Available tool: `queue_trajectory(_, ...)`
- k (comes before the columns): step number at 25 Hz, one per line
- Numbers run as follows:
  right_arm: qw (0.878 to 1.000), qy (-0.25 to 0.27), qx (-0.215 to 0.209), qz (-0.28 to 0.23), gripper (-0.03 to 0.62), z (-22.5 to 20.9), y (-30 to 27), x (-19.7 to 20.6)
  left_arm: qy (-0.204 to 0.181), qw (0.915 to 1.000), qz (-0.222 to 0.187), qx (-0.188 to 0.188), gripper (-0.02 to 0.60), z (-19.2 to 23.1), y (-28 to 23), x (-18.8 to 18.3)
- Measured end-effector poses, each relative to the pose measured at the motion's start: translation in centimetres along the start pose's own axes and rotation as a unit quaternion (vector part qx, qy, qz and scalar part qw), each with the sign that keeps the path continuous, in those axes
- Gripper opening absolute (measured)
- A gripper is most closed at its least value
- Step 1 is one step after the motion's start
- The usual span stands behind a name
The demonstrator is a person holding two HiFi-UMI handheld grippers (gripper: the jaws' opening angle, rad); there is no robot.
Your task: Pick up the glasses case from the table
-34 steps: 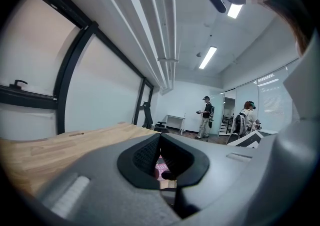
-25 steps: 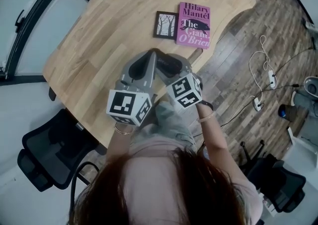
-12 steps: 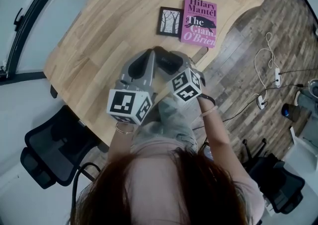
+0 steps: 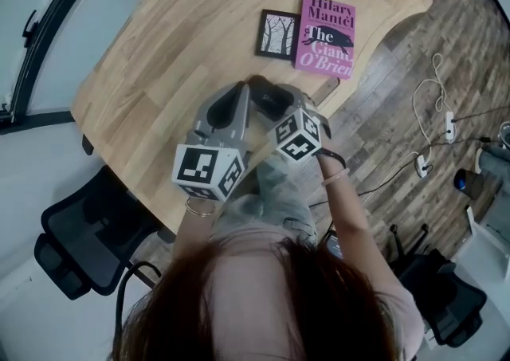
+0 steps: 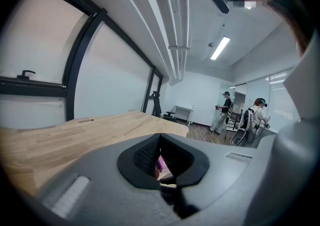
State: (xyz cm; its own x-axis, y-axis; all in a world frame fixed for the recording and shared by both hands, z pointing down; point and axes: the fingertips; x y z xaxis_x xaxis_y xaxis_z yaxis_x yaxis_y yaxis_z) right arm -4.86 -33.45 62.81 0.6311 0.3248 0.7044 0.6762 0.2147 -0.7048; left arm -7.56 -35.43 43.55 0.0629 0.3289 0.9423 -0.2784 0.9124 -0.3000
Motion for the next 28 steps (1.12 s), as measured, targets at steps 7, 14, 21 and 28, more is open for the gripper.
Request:
queue_trajectory(7, 1.000, -0.005, 0.001, 0.021, 0.322, -0.7, -0.9, 0.9, 0.001, 1.0000, 0.007, -0.004, 0.009, 0.5, -0.3, 0.5)
queue_trajectory(14, 0.999, -0.010, -0.015, 0.045, 0.334, -0.7, -1.8, 1.8, 0.004, 0.9999, 0.014, -0.005, 0.009, 0.8, -0.5, 1.0)
queue_trajectory(21, 0.997, -0.012, -0.026, 0.066, 0.345, -0.2, -3.0, 2.4, 0.007, 0.9998, 0.019, -0.007, 0.009, 1.2, -0.2, 1.6)
queue_trajectory(28, 0.997, -0.029, -0.029, 0.066, 0.345, -0.7, -3.3, 2.7, 0.013, 0.9996, 0.023, -0.009, 0.009, 1.2, 0.0, 2.0)
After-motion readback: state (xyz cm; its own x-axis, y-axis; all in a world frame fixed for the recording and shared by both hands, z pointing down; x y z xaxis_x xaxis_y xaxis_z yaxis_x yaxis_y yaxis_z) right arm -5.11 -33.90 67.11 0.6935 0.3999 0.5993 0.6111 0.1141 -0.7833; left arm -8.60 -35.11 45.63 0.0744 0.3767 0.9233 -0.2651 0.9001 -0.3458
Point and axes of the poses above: the fingertips, and each gripper's own axes: y backward along the fingers, z to its left, x out of its underside, and after that the axes turned 11 degrees about -x, right-handed
